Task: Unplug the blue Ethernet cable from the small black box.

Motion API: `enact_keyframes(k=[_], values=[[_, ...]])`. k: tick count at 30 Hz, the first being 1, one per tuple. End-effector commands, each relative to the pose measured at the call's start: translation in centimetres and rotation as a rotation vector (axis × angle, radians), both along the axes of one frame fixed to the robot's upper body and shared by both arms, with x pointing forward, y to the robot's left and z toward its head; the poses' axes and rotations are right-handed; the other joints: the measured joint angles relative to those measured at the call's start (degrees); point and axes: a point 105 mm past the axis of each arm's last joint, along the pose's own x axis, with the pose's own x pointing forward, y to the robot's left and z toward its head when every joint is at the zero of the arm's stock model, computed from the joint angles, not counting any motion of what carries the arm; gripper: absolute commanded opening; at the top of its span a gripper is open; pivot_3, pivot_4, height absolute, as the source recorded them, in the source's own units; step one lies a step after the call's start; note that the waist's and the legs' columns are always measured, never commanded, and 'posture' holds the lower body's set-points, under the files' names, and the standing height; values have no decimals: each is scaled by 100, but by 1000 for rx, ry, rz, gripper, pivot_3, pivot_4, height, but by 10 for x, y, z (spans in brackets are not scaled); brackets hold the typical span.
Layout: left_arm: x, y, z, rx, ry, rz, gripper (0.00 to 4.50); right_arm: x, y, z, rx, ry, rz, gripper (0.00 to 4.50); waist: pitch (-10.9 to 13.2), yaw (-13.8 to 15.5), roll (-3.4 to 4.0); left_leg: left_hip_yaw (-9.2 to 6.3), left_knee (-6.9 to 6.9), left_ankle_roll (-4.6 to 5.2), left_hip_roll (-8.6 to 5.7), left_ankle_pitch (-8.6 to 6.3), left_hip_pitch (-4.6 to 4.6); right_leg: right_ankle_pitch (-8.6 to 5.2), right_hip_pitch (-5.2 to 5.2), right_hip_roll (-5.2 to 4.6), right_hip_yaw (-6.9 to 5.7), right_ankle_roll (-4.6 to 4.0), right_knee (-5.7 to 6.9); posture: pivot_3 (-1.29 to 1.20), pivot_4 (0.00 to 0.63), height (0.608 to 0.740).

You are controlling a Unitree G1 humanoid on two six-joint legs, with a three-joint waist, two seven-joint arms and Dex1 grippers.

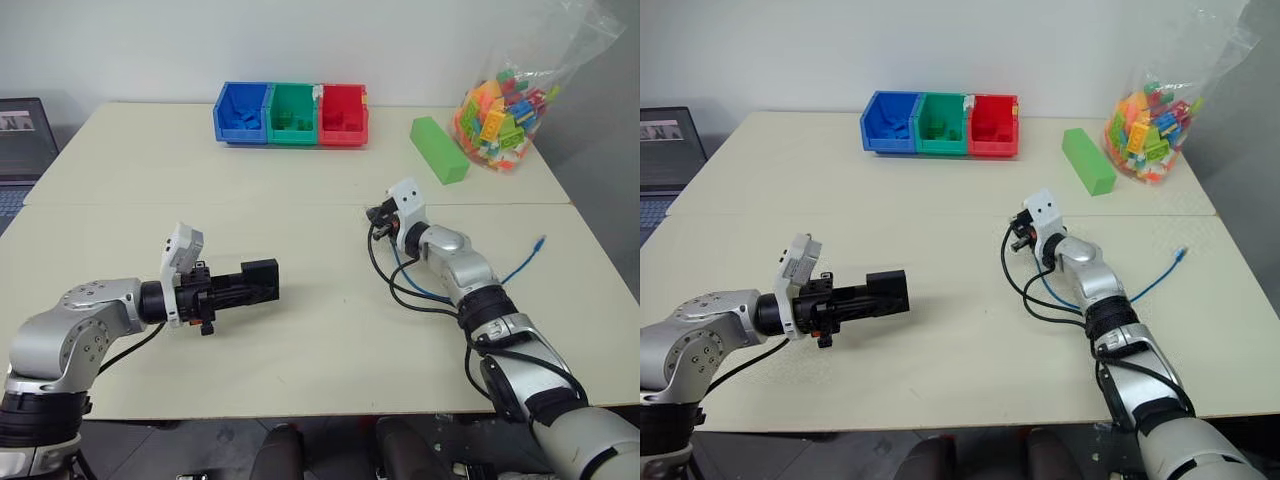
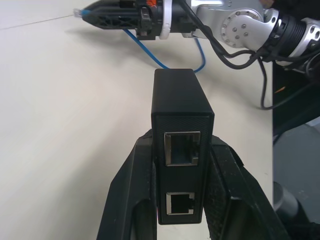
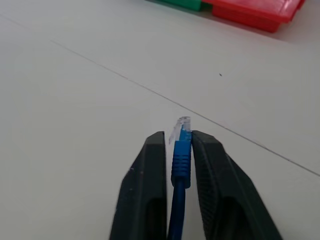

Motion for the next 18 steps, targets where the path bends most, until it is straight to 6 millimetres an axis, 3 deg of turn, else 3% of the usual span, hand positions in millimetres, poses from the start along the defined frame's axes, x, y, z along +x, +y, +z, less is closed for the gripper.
enact_keyframes(k=[1,6,11,18], values=[[7,2,8,12,-98,64,782,-3,4,27,45,-79,64,1863,0,-5,0,0,0,0,0,0,0,0,0,0,0,0,1,0,150,740],[33,13,13,18,-223,248,782,-20,10,46,33,-137,178,3080,2,1,4,-5,2,1,2,0,5,0,1,2,-1,1,10,0,150,740],[53,25,19,11,-323,398,782,-24,7,46,-44,-149,181,4347,2,3,4,-10,5,1,3,0,9,1,5,5,-3,3,16,0,150,740],[61,32,21,15,-379,474,782,-15,-7,11,-385,-204,128,4500,1,6,3,3,5,1,0,0,8,2,3,2,2,3,9,0,150,740]])
